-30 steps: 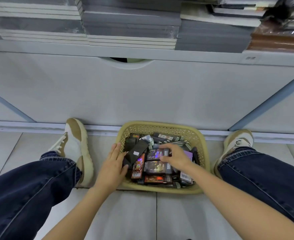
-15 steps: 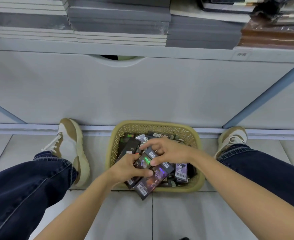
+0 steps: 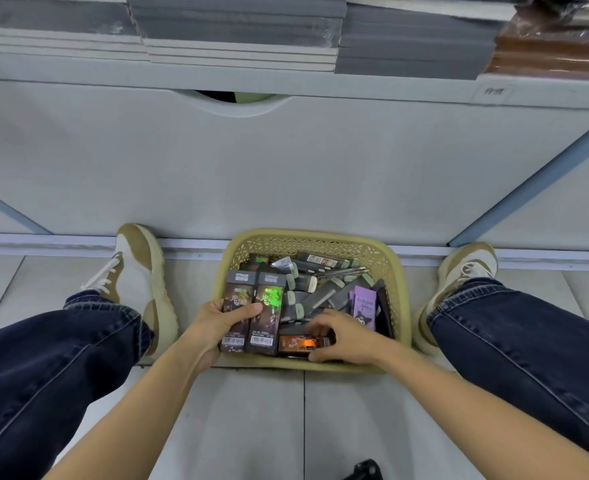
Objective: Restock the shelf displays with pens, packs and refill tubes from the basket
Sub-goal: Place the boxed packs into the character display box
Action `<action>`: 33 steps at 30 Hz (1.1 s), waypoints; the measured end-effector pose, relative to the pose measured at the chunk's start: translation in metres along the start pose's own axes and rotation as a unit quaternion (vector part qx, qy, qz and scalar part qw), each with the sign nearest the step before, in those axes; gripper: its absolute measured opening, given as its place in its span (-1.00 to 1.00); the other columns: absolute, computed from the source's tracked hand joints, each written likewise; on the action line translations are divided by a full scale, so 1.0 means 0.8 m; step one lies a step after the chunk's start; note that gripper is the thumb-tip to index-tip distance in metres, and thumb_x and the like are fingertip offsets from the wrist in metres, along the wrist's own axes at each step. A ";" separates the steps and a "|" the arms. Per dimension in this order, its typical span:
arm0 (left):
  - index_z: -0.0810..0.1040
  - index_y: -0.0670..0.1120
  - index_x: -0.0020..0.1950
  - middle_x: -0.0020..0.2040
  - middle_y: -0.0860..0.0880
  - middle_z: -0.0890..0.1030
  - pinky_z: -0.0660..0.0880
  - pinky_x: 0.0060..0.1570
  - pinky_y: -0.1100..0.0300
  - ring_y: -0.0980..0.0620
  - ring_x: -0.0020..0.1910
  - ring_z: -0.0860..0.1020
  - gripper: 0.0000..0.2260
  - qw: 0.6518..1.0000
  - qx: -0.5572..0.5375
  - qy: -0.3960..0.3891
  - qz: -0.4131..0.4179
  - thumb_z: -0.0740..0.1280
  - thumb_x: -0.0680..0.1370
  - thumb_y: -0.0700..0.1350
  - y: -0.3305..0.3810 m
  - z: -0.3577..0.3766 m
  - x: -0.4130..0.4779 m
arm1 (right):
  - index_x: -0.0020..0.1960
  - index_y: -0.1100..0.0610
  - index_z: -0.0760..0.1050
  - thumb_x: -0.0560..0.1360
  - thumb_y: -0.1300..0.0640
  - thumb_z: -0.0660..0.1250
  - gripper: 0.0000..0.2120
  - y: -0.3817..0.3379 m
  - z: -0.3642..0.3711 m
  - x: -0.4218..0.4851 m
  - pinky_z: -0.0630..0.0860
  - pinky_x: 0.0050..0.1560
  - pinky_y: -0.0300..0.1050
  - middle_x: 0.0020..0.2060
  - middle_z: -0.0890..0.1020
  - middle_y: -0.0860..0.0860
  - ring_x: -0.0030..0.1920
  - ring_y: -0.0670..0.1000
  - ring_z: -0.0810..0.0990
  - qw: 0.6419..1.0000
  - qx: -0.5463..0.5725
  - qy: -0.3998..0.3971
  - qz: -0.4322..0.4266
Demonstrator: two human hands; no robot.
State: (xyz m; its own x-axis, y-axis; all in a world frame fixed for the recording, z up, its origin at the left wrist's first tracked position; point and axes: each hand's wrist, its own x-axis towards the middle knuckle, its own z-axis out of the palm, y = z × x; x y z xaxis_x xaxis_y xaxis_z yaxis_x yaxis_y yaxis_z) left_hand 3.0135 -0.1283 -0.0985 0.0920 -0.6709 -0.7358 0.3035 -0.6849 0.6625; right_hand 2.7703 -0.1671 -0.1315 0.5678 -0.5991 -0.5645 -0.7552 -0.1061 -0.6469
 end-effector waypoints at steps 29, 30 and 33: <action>0.62 -0.15 0.05 -0.13 -0.16 0.72 0.59 -0.36 0.13 -0.08 -0.24 0.70 -0.77 0.990 -0.101 0.043 0.087 0.50 0.40 -0.23 -0.005 0.034 0.000 | -0.09 0.09 0.38 0.54 0.16 0.35 -0.86 -0.062 0.001 0.003 0.40 0.00 -0.14 -0.11 0.52 0.08 -0.11 -0.07 0.49 0.912 0.384 0.136 -0.047; 0.62 -0.15 0.04 -0.15 -0.16 0.72 0.59 -0.39 0.14 -0.08 -0.26 0.70 -0.77 0.990 -0.104 0.045 0.083 0.50 0.41 -0.23 -0.006 0.034 0.000 | -0.10 0.09 0.39 0.54 0.17 0.36 -0.86 -0.063 0.000 0.002 0.41 0.00 -0.11 -0.12 0.52 0.07 -0.10 -0.04 0.48 0.894 0.431 0.116 -0.039; 0.61 -0.14 0.06 -0.13 -0.16 0.72 0.60 -0.34 0.09 -0.10 -0.24 0.70 -0.76 0.990 -0.109 0.058 0.075 0.49 0.41 -0.23 -0.006 0.031 0.002 | -0.10 0.12 0.44 0.42 0.22 0.45 -0.81 -0.068 -0.007 0.002 0.46 0.07 0.01 -0.10 0.55 0.10 -0.07 0.05 0.52 0.821 0.565 0.073 -0.041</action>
State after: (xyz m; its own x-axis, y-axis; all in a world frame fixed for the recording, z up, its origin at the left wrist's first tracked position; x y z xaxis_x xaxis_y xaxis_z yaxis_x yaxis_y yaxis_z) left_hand 2.9886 -0.1331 -0.0989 0.2557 -0.7141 -0.6517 0.4750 -0.4943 0.7280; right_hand 2.8107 -0.1667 -0.0943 0.4936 -0.7248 -0.4806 0.1168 0.6029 -0.7892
